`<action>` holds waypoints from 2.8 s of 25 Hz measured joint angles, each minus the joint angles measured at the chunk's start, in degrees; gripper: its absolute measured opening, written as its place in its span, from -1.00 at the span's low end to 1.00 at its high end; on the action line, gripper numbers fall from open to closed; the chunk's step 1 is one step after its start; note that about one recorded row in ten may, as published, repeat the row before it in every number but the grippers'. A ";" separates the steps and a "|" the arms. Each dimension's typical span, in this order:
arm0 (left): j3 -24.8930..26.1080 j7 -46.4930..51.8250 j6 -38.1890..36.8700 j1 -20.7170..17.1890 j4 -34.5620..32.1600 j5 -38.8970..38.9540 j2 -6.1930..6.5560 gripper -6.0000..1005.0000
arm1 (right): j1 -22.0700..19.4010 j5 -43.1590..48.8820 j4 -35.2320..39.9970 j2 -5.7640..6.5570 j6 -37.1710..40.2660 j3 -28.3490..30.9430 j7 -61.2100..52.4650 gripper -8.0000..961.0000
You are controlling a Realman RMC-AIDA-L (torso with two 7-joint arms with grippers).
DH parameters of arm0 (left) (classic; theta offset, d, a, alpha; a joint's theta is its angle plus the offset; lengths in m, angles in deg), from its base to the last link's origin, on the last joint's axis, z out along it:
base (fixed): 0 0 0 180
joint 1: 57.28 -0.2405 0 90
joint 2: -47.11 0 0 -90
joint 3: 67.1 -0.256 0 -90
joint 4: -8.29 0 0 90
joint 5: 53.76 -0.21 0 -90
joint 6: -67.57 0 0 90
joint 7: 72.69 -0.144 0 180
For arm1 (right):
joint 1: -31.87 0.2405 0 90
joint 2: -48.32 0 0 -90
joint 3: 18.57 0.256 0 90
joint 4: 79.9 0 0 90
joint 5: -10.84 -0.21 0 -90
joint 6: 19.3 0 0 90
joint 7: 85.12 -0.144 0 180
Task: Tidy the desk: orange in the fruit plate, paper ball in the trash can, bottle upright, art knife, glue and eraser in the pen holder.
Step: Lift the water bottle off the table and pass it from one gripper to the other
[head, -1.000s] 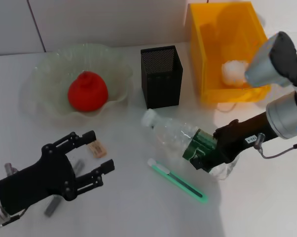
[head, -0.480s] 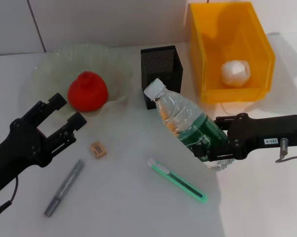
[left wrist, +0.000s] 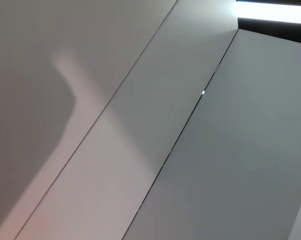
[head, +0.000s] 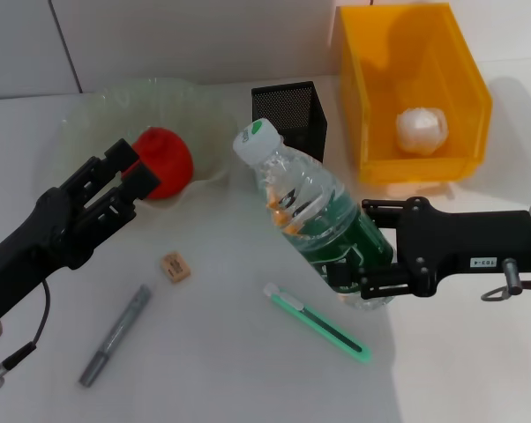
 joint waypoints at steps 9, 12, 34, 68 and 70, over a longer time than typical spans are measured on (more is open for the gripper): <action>-3.36 2.29 1.62 1.62 -0.53 -0.63 0.08 0.42 | 2.54 -2.18 -3.36 -0.05 2.71 -0.21 2.05 0.59; -4.34 2.01 2.73 1.83 -0.59 -0.63 0.02 0.41 | 3.73 -2.28 -5.07 -0.05 3.14 -0.37 2.49 0.59; -5.93 0.86 0.65 2.99 -1.42 -0.42 -0.18 0.40 | 8.92 -2.13 -14.42 -0.10 -0.22 -3.63 5.62 0.59; -6.12 -0.60 -1.10 4.07 -1.48 -0.37 -0.14 -0.11 | 9.87 -2.32 -16.60 -0.31 0.52 -4.36 8.20 0.60; -6.12 -0.60 -1.37 4.09 -1.52 -0.38 -0.11 -0.12 | 9.88 -2.32 -16.84 -0.33 0.74 -4.72 8.81 0.60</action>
